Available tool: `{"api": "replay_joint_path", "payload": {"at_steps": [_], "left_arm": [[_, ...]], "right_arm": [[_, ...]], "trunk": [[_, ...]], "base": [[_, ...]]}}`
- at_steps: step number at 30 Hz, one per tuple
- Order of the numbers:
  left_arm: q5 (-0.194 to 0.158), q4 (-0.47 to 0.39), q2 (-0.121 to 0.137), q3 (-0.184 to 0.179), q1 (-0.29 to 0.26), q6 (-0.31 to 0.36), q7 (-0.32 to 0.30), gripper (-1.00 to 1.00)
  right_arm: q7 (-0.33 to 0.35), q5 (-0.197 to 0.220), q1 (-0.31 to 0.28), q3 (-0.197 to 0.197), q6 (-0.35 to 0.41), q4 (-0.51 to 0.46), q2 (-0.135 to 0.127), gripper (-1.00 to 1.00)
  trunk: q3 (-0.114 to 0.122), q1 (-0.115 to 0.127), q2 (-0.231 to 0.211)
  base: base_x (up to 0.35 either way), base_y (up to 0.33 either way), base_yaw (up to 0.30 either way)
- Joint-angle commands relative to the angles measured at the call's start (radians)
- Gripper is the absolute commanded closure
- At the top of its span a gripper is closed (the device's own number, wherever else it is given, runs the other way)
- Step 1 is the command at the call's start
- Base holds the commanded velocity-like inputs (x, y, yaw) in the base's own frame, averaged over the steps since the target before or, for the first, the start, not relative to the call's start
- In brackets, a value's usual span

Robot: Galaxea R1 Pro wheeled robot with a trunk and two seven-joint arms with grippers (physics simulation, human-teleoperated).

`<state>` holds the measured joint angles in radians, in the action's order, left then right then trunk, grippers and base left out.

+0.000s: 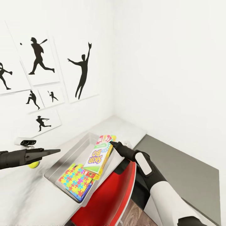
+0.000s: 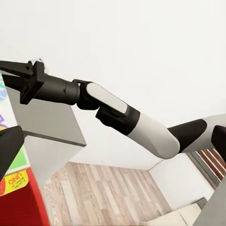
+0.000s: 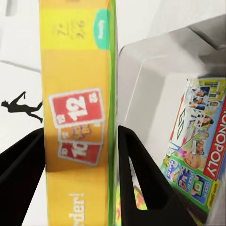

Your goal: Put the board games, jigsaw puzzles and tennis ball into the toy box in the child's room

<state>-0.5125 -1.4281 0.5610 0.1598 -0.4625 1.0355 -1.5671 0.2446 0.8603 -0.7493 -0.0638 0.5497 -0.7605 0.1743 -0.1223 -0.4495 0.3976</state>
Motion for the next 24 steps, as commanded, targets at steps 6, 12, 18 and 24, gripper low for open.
{"api": "replay_joint_path", "payload": {"at_steps": [6, 12, 18, 24], "left_arm": [[0.0, 0.0, 0.0, 0.0, -0.001, 0.011, -0.004, -1.0], [0.0, 0.0, 0.0, 0.0, -0.001, 0.011, -0.004, -1.0], [0.0, 0.0, 0.0, 0.0, -0.001, 0.011, -0.004, -1.0], [-0.001, 0.0, 0.0, 0.001, -0.001, 0.011, -0.004, -1.0]], "right_arm": [[0.003, 0.002, -0.001, -0.005, 0.004, -0.004, 0.0, 1.0], [-0.002, 0.002, -0.015, -0.009, -0.051, -0.008, 0.0, 1.0], [-0.009, 0.002, -0.076, -0.093, -0.099, -0.003, 0.0, 1.0], [-0.009, 0.003, -0.083, -0.111, -0.11, -0.006, 0.0, 1.0]], "trunk": [[-0.002, -0.001, 0.002], [-0.002, -0.001, 0.002], [-0.002, -0.001, 0.002], [-0.002, -0.001, 0.002]], "base": [[-0.118, 0.102, 0.0], [-0.033, 0.028, 0.0], [-0.003, 0.065, 0.0], [-0.003, 0.017, 0.0]]}}
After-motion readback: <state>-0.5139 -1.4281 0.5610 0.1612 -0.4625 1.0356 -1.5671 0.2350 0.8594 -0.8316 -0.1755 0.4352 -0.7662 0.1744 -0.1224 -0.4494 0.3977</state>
